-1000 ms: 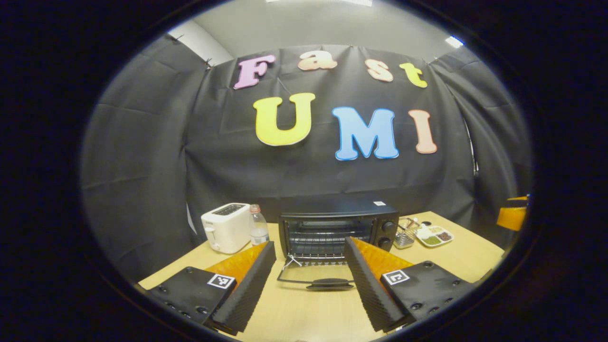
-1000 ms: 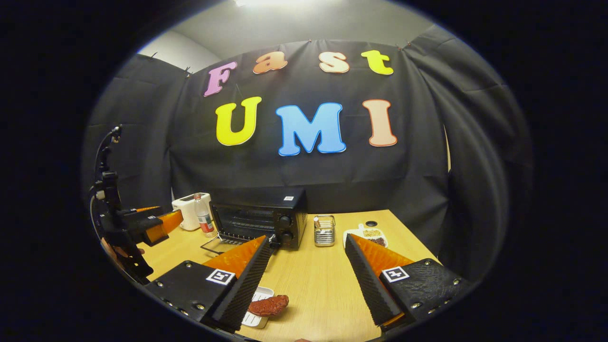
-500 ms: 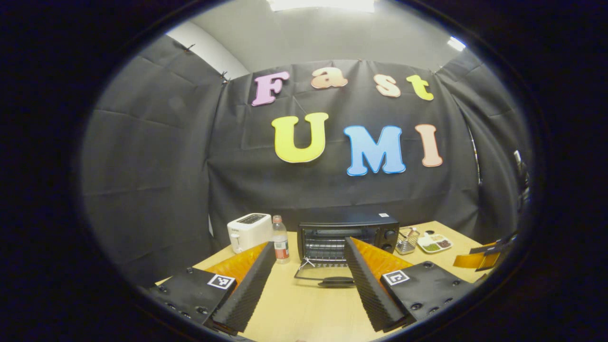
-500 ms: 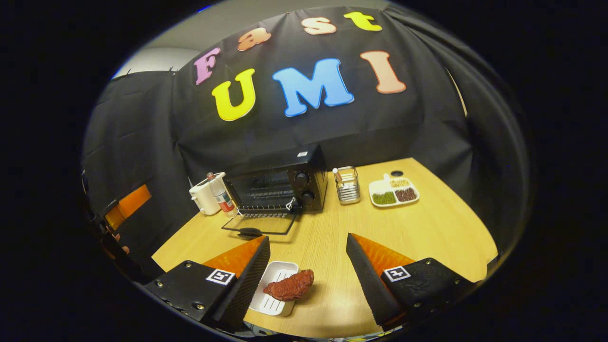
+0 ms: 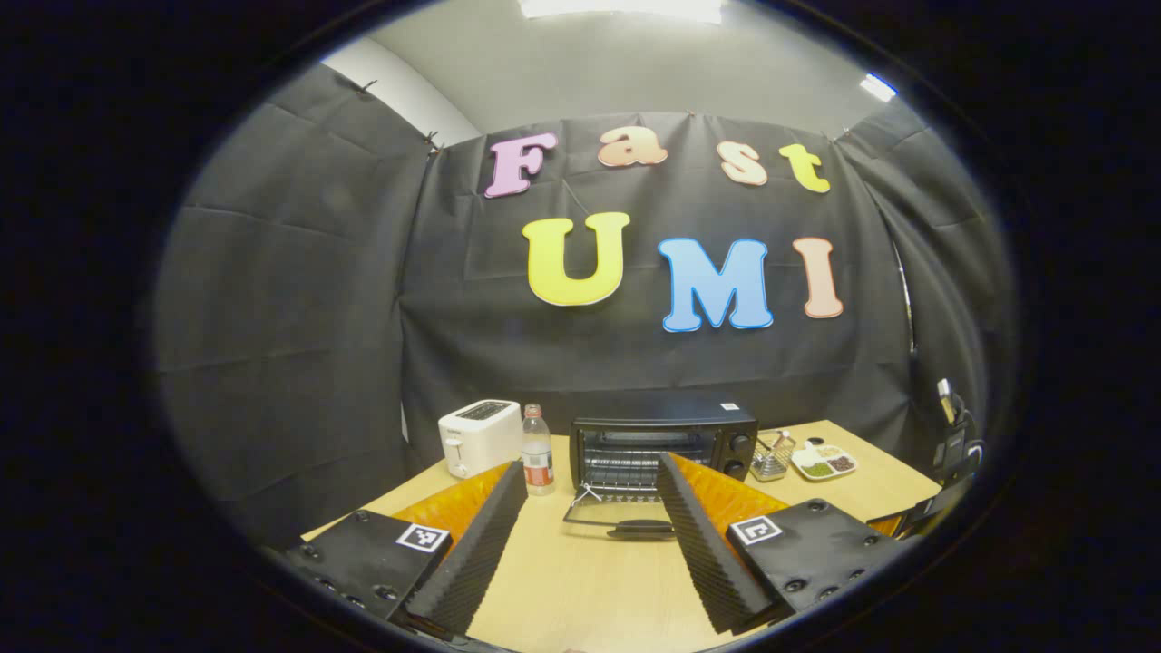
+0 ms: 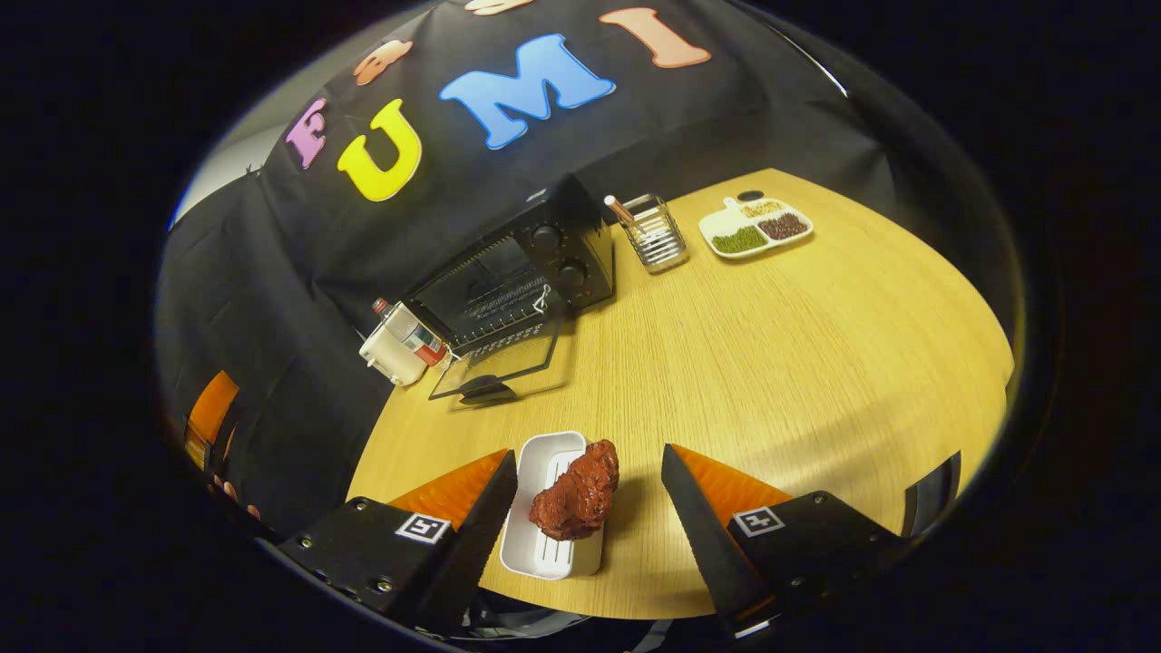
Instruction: Open the electric oven with the left hand, put the food in, and close the electric oven.
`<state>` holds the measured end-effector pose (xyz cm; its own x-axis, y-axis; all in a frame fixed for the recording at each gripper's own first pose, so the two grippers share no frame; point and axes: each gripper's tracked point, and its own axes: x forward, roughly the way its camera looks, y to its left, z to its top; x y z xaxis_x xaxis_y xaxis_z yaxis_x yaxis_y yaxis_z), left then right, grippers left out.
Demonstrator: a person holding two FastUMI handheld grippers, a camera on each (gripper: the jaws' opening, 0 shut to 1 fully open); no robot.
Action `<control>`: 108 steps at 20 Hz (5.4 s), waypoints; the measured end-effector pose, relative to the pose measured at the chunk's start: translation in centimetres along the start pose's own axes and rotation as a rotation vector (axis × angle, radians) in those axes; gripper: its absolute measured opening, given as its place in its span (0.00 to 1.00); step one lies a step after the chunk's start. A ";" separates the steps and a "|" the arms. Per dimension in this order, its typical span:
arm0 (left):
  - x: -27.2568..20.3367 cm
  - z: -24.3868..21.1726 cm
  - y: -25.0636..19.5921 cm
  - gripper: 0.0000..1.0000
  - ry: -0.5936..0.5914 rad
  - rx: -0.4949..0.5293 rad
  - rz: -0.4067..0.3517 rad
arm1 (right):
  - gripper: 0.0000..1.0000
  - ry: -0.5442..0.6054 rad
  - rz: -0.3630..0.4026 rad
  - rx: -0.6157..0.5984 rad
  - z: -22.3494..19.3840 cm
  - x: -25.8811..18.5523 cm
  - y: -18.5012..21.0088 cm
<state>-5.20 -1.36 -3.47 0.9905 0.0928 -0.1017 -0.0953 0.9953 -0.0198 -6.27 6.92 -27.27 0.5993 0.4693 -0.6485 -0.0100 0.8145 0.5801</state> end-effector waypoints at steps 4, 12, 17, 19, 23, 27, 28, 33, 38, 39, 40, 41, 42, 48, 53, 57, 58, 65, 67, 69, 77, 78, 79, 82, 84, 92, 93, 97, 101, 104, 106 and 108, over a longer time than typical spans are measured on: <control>0.3 -0.2 0.0 0.90 0.006 -0.001 -0.008 | 0.97 0.088 0.041 0.165 -2.0 1.0 -0.3; 1.3 0.0 -0.3 0.97 0.008 -0.009 -0.027 | 0.35 0.175 0.095 0.303 -3.3 1.6 0.8; 2.4 0.5 0.0 1.00 -0.006 -0.010 -0.034 | 0.16 0.151 0.108 0.228 -2.3 1.2 2.2; 3.1 0.5 0.2 0.97 -0.008 -0.017 -0.036 | 0.16 0.122 0.119 0.194 -1.0 0.8 3.0; 4.8 0.3 0.4 0.97 -0.012 -0.043 -0.048 | 0.16 0.050 0.159 0.170 2.3 0.1 5.5; 6.5 -0.3 0.7 0.97 0.001 -0.077 -0.064 | 0.16 0.083 0.132 0.072 2.6 0.9 6.0; 6.8 -0.4 1.0 0.97 0.006 -0.083 -0.065 | 0.17 0.074 0.122 0.064 2.7 1.0 5.8; 7.7 -1.0 2.4 0.97 0.021 -0.080 -0.054 | 0.34 0.086 0.057 0.079 2.0 2.4 3.2; 7.6 -1.1 2.9 0.97 0.025 -0.063 -0.039 | 0.67 0.159 0.042 0.121 -0.5 3.4 2.4; 7.5 -1.2 3.0 0.97 0.027 -0.059 -0.036 | 0.67 0.165 0.048 0.111 -0.7 3.3 2.6; 7.5 -1.2 3.0 0.97 0.028 -0.056 -0.035 | 0.67 0.171 0.052 0.106 -0.9 3.2 3.0; 7.4 -1.4 2.8 1.00 0.030 -0.054 -0.036 | 0.67 0.173 0.068 0.116 -1.0 2.8 3.6; 7.4 -1.4 2.7 1.00 0.033 -0.052 -0.036 | 0.67 0.181 0.091 0.138 -1.1 2.5 4.5; 7.6 -2.3 2.2 0.97 0.054 -0.062 -0.044 | 0.67 0.254 0.100 0.197 -3.9 1.7 6.1; 8.0 -2.4 2.4 1.00 0.059 -0.055 -0.048 | 0.67 0.267 0.030 0.209 -5.9 1.6 5.7; 8.3 -3.3 2.4 1.00 0.086 -0.059 -0.057 | 0.66 0.258 -0.005 0.207 -6.4 2.3 5.4; 8.4 -3.4 2.4 1.00 0.092 -0.054 -0.061 | 0.66 0.259 -0.008 0.204 -6.3 2.4 5.4; 9.4 -3.9 1.0 0.97 0.116 -0.037 -0.119 | 0.66 0.259 -0.062 0.274 -6.6 2.9 5.8; 9.9 -4.0 0.3 0.97 0.112 -0.030 -0.146 | 0.67 0.278 -0.085 0.235 -7.4 2.6 6.0; 10.3 -4.2 -0.4 1.00 0.118 -0.017 -0.178 | 0.67 0.269 -0.104 0.220 -7.8 2.9 6.3; 13.4 -5.6 -3.6 1.00 0.161 -0.006 -0.311 | 0.61 0.100 -0.179 0.446 -5.8 5.2 5.8; 13.7 -5.7 -3.9 1.00 0.162 -0.009 -0.322 | 0.61 0.089 -0.186 0.459 -5.6 5.6 5.8; 14.0 -5.7 -4.1 1.00 0.165 -0.011 -0.331 | 0.62 0.086 -0.197 0.463 -5.7 5.9 5.8; 14.5 -5.8 -4.3 0.97 0.162 -0.011 -0.347 | 0.51 0.080 -0.270 0.439 -5.8 6.2 4.6; 14.7 -5.7 -4.0 0.97 0.155 -0.006 -0.346 | 0.23 0.079 -0.254 0.421 -5.5 7.0 4.7; 16.3 -5.9 -1.3 0.97 0.155 -0.035 -0.297 | 0.07 0.032 -0.115 0.274 -1.1 5.6 8.1; 16.5 -6.0 -1.1 0.97 0.152 -0.040 -0.291 | 0.07 0.020 -0.085 0.283 0.0 5.5 9.1; 17.1 -5.8 0.3 0.97 0.143 -0.068 -0.260 | 0.07 -0.019 0.037 0.344 4.7 7.0 12.0; 17.5 -6.3 3.2 1.00 0.142 -0.047 -0.216 | 0.07 -0.050 0.118 0.362 8.3 11.0 14.6; 17.8 -6.7 6.5 0.97 0.155 -0.042 -0.160 | 0.07 -0.083 0.142 0.380 10.3 14.6 16.0; 18.2 -7.0 8.8 0.99 0.164 -0.041 -0.121 | 0.07 -0.095 0.149 0.396 11.0 17.0 16.7; 18.6 -7.3 10.8 0.97 0.169 -0.029 -0.086 | 0.07 -0.105 0.148 0.410 11.7 19.5 17.2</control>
<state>11.49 10.92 -12.83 0.9647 -0.0017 -0.2635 -0.0159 0.9978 -0.0645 14.58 26.10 -24.20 0.6934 0.5159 -0.5030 0.2039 0.5290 0.8238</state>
